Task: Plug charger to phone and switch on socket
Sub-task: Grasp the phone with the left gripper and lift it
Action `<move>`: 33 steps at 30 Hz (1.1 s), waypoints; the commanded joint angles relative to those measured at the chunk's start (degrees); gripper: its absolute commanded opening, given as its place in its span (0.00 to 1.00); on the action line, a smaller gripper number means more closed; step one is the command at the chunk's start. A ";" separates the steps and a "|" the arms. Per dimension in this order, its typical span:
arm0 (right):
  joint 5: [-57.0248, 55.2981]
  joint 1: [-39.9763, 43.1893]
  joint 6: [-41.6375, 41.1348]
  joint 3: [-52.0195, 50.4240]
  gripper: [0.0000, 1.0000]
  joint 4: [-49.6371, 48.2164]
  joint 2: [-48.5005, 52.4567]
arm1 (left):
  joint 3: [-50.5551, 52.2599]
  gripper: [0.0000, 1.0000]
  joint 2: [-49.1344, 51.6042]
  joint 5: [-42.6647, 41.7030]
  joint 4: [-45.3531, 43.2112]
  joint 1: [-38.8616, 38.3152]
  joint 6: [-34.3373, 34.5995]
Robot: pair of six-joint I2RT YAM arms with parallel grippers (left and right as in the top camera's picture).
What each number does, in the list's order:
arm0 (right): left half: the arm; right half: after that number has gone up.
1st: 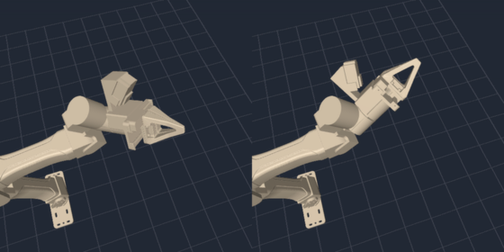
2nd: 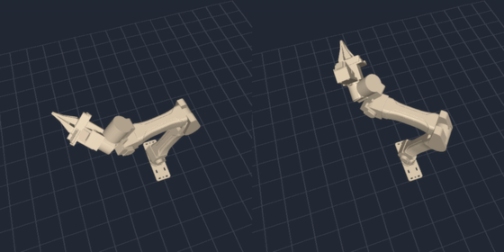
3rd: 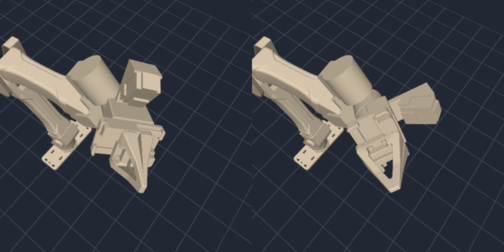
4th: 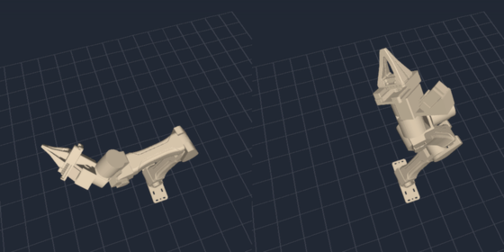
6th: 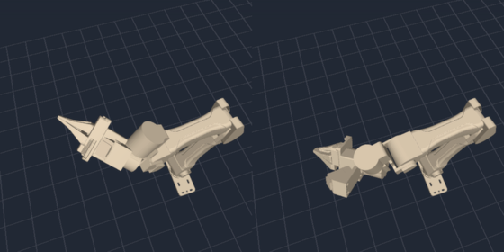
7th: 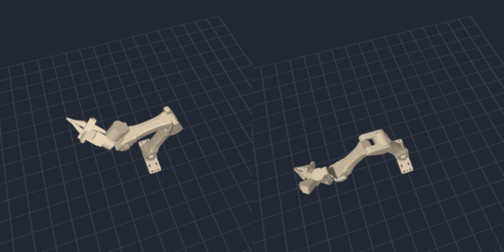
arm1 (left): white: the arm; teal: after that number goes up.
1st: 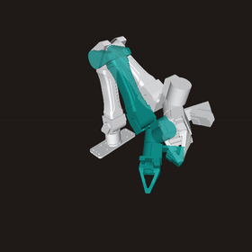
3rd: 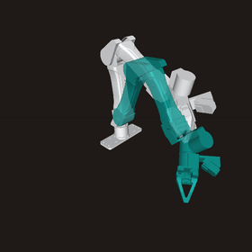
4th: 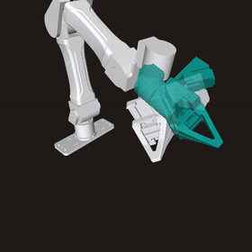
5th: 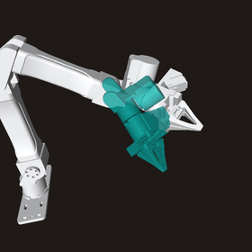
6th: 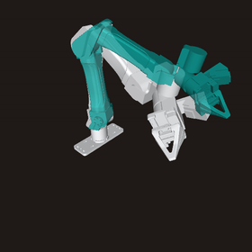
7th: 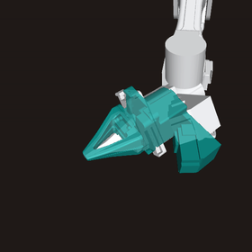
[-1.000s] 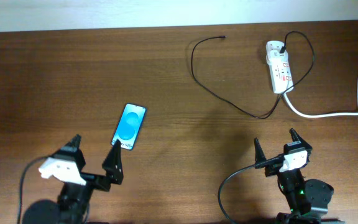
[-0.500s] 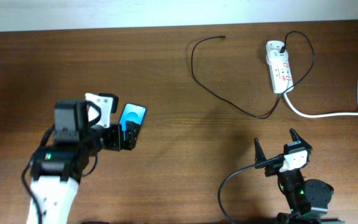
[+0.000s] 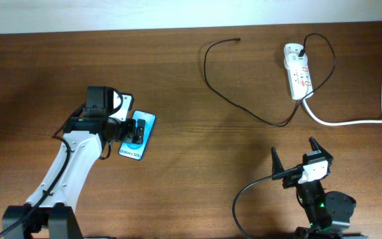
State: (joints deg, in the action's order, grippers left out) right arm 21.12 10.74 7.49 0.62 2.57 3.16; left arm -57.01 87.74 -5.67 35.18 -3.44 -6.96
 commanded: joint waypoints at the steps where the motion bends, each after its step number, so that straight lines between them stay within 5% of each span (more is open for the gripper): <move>1: 1.14 0.24 0.02 -0.31 0.98 0.26 -0.48 | -0.79 0.99 0.61 0.33 -1.73 -0.42 -5.53; 4: 1.14 0.24 0.02 -0.31 0.98 0.26 -0.48 | -0.79 0.99 1.38 0.59 -1.95 -2.12 -10.56; 33: 1.14 0.24 0.02 -0.31 0.98 0.26 -0.48 | -0.28 0.99 18.34 1.62 -5.11 -4.07 -10.49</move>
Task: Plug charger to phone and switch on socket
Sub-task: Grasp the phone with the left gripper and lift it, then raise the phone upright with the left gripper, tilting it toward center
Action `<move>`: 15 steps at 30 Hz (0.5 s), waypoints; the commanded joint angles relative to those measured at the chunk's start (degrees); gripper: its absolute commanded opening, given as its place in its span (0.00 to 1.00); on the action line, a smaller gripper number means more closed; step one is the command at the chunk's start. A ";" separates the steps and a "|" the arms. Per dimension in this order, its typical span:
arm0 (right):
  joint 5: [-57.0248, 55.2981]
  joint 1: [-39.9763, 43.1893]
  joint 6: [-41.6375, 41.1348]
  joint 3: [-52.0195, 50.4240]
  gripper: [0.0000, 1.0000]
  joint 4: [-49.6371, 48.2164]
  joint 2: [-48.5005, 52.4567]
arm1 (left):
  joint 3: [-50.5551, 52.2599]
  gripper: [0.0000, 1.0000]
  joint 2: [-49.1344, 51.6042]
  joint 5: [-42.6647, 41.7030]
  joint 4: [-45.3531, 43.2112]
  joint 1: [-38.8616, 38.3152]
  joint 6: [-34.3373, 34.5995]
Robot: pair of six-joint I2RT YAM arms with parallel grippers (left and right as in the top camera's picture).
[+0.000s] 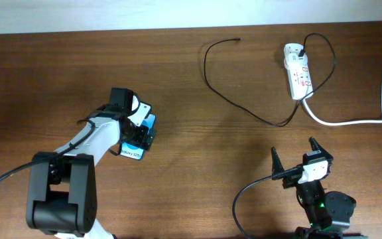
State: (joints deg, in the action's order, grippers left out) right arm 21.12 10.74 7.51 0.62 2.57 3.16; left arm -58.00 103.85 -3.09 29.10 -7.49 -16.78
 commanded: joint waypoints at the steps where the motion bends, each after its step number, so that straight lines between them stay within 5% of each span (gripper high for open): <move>1: 1.14 0.24 0.00 -0.31 0.98 0.26 -0.48 | 0.70 0.95 2.23 -0.94 1.27 -0.02 -0.68; 4: 1.14 0.24 0.00 -0.31 0.98 0.26 -0.48 | 0.72 0.74 2.23 -0.92 1.62 -0.02 -0.68; 10: 1.14 0.24 0.00 -0.31 0.98 0.26 -0.48 | 0.72 0.56 2.23 -0.94 2.34 -0.02 -0.66; 15: 1.14 0.24 0.00 -0.31 0.98 0.26 -0.48 | -0.28 0.56 2.19 -0.98 3.67 -0.04 -0.63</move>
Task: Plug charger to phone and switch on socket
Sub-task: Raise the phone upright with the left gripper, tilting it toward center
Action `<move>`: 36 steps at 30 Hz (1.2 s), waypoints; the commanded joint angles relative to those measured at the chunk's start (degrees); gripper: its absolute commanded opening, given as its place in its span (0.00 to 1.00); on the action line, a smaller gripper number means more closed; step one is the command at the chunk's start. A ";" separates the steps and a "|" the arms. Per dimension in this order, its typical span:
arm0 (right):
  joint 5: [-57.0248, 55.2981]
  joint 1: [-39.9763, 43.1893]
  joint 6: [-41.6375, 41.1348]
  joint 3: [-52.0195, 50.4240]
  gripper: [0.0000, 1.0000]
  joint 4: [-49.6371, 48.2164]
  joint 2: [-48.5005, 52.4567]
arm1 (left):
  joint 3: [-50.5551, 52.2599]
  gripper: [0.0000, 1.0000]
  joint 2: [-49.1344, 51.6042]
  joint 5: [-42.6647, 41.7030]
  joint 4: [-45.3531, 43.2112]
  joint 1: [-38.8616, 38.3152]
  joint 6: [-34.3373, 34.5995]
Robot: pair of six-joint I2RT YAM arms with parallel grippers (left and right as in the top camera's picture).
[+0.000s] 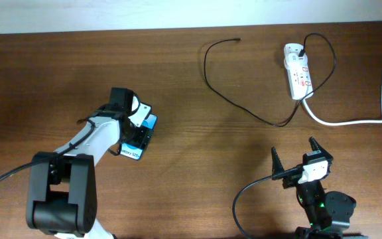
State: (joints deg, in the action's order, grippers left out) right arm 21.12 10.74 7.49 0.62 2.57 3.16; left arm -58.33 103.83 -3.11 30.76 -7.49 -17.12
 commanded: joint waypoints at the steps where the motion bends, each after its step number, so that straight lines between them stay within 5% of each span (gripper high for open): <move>1: 1.14 0.24 0.02 -0.31 0.98 0.26 -0.48 | -0.96 0.55 2.01 -1.01 3.32 -0.04 -0.04; 11: 1.14 0.24 0.02 -0.31 0.98 0.26 -0.48 | -11.21 0.45 -7.98 -8.57 13.22 -0.04 3.63; 21: 1.14 0.24 0.02 -0.31 0.98 0.26 -0.48 | -11.23 0.41 -22.05 -25.24 14.73 -0.04 26.21; 30: 1.14 0.24 0.02 -0.31 0.98 0.26 -0.48 | -11.15 0.38 -22.05 -17.27 17.16 -6.05 50.64; 36: 1.14 0.24 0.02 -0.31 0.98 0.26 -0.48 | -11.15 0.39 -22.05 -10.95 16.50 -11.65 52.48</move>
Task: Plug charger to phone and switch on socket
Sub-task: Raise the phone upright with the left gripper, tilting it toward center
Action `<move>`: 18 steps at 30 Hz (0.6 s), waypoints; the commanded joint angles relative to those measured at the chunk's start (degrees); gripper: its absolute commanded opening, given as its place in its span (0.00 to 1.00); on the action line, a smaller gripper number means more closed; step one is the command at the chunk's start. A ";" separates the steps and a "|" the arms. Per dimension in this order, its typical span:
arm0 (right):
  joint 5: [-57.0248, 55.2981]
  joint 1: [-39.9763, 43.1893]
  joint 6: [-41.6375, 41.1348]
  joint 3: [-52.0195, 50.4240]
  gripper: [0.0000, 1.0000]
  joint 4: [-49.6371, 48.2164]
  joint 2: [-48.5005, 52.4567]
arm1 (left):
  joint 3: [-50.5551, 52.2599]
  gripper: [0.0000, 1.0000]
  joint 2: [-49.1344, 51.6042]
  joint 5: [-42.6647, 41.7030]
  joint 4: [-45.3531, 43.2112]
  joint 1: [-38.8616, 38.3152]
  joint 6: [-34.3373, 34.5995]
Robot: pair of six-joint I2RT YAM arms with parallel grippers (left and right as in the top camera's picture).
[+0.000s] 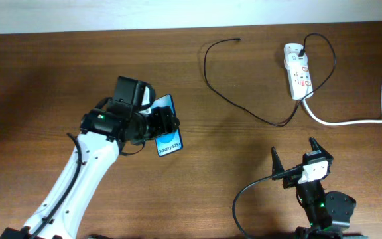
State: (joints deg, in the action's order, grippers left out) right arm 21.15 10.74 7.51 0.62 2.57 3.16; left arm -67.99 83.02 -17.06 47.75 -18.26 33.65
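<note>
A phone with a blue screen (167, 129) is held in my left gripper (166, 124), whose fingers close across its middle; it sits left of the table's centre, tilted. The black charger cable (212, 79) loops over the far middle of the table, its free plug end (237, 39) lying near the back edge, well away from the phone. The cable's other end runs into the white socket strip (298, 70) at the far right. My right gripper (295, 159) stands open near the front right, holding nothing.
A thick white mains lead (350, 121) runs from the socket strip off the right edge. The left arm's white link (71, 186) crosses the front left of the table. The right arm's base (323, 206) sits at the front edge.
My left gripper has moved right with the phone, from about the left third of the table toward the centre, and the phone has turned. The right gripper stayed still.
At first my left gripper was over the phone lying at the left of the table. At the two following moments it was shut across the phone in much the same spot. Now the phone is carried further right and rotated. Cable, socket strip and right arm are unchanged.
</note>
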 commanded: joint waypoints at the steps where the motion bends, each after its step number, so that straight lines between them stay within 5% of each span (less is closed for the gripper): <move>1: 1.11 0.24 0.00 -0.31 0.98 0.26 -0.48 | -1.49 0.39 -1.25 2.97 -0.46 -0.87 1.70; 8: 1.11 0.24 0.00 -0.31 0.98 0.26 -0.48 | -1.49 0.39 -1.25 2.43 4.96 -0.85 1.44; 18: 1.11 0.24 0.00 -0.31 0.98 0.26 -0.48 | -1.49 0.40 -0.85 -18.45 5.44 0.59 5.68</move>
State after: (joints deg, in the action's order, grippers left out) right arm 21.15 10.74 7.53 0.62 2.57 3.16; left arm -68.05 83.02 -25.43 53.41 -18.85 36.29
